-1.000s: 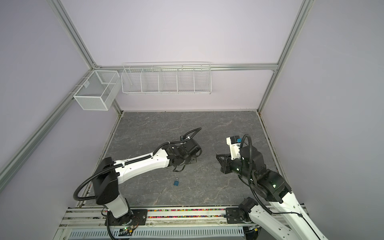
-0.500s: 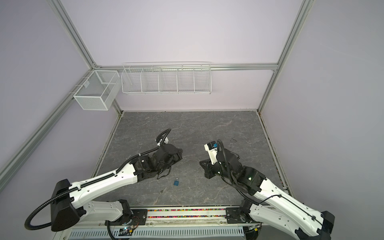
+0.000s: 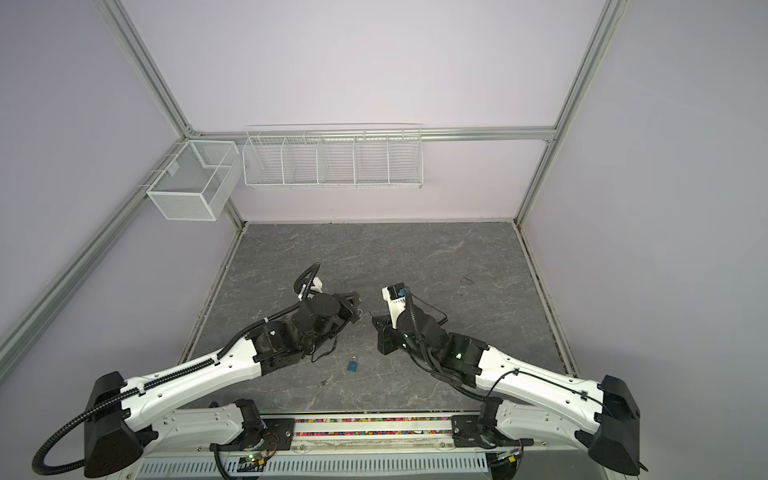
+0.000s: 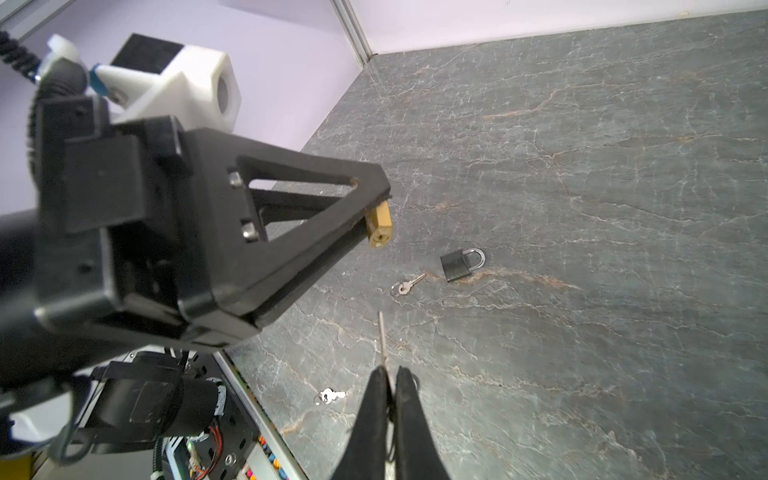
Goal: Unlock with the key
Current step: 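Lift the yellow padlock and bring both grippers together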
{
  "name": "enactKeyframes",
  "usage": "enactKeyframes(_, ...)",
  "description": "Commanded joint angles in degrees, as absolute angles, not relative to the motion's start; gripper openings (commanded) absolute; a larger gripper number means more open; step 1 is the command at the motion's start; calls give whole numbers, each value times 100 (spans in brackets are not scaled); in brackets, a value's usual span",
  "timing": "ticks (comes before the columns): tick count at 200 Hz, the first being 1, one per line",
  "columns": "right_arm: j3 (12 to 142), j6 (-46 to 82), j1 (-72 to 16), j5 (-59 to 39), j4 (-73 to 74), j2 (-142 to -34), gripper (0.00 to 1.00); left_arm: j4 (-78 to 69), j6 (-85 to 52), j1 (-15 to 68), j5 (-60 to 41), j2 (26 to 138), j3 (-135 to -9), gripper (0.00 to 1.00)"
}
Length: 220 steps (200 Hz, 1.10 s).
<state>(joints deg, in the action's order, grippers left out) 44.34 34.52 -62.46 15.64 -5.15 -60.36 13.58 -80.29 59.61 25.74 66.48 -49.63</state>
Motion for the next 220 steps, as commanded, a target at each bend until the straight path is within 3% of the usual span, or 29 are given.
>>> enactKeyframes(1, 4327, 3633, -6284, 1796, 147, -6160, 7, 1178, -8314, 5927, 2755, 6544, -4905, 0)
enactKeyframes(220, 4990, 3545, -6117, 1717, -264, -6988, 7, 816, -8018, 5924, 2561, 6482, -4797, 0)
